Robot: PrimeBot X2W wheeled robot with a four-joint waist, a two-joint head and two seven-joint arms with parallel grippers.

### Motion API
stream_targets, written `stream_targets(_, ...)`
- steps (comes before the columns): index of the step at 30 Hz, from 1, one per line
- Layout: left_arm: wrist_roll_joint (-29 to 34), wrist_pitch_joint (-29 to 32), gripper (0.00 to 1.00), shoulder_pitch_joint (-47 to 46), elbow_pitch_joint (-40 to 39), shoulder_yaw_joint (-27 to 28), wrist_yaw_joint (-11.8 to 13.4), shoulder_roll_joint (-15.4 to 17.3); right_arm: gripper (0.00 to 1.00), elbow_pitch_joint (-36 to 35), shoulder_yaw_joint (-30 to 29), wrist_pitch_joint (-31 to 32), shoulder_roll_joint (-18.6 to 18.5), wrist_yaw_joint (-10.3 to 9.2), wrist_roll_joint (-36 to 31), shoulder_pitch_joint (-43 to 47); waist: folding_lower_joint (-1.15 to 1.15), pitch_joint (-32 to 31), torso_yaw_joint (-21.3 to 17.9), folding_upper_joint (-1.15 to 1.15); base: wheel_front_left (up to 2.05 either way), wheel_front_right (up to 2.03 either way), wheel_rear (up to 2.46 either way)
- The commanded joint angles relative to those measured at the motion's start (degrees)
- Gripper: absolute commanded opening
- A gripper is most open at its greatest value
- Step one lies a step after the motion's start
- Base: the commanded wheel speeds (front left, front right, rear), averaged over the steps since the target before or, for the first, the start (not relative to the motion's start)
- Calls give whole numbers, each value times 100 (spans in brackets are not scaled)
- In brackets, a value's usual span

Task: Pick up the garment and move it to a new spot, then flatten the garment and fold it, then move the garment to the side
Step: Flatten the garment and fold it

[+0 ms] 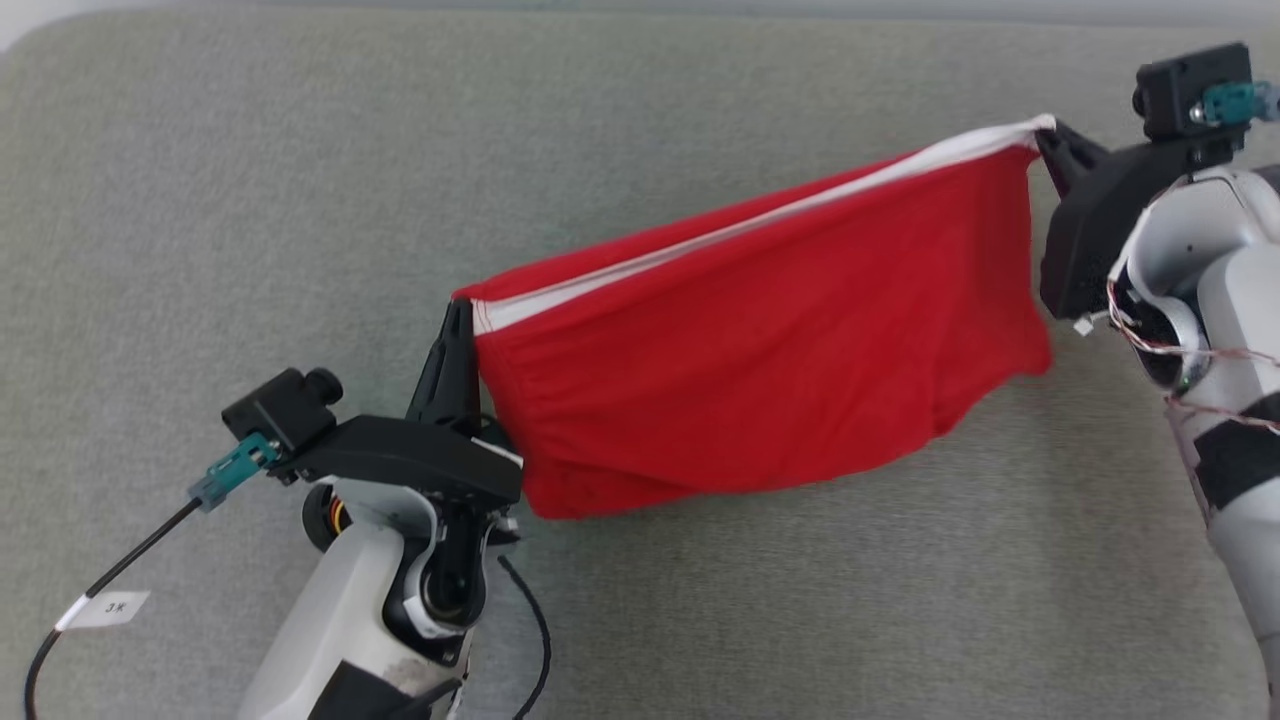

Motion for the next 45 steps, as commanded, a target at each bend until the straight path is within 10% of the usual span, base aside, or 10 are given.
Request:
stream_targets(1,77,-72,0,-97,60,6,-18,4,0,147,1,-98,36,-17,-58,-89,-2,236,237,-1,0,0,0)
stream_targets(4,100,-126,10,-180,210,-106,-79,-50,0,470,96,-235,115,-17,-111,-261,-2,290,306,-1,0,0,0)
stream_targets(5,92,-146,29,-200,250,-121,-93,-65,0,568,117,-285,132,-17,-114,-314,-2,297,320,-1,0,0,0)
stream_targets(6,93,-177,80,-217,289,-137,-112,-79,0,656,137,-332,147,-17,-120,-354,-2,300,333,-1,0,0,0)
stream_targets(7,102,-212,100,-237,324,-150,-151,-88,33,746,153,-382,159,-17,-126,-375,-2,296,344,-1,0,0,0)
stream_targets(8,106,-236,100,-251,349,-156,-171,-96,100,841,160,-414,175,-17,-108,-395,-2,284,354,-1,0,0,0)
stream_targets(18,756,-427,100,0,183,295,-417,-121,100,1411,213,-734,178,-16,274,-309,-2,-207,339,-1,0,0,0)
stream_targets(34,4096,-422,100,2464,-1566,1577,-593,-160,100,1794,224,-482,-183,-16,1154,603,-2,-914,484,-1,0,0,0)
stream_targets(45,4728,-423,100,3356,-1804,1676,-876,-159,100,2188,-3,-598,-180,-16,1180,542,-2,-688,721,-1,0,0,0)
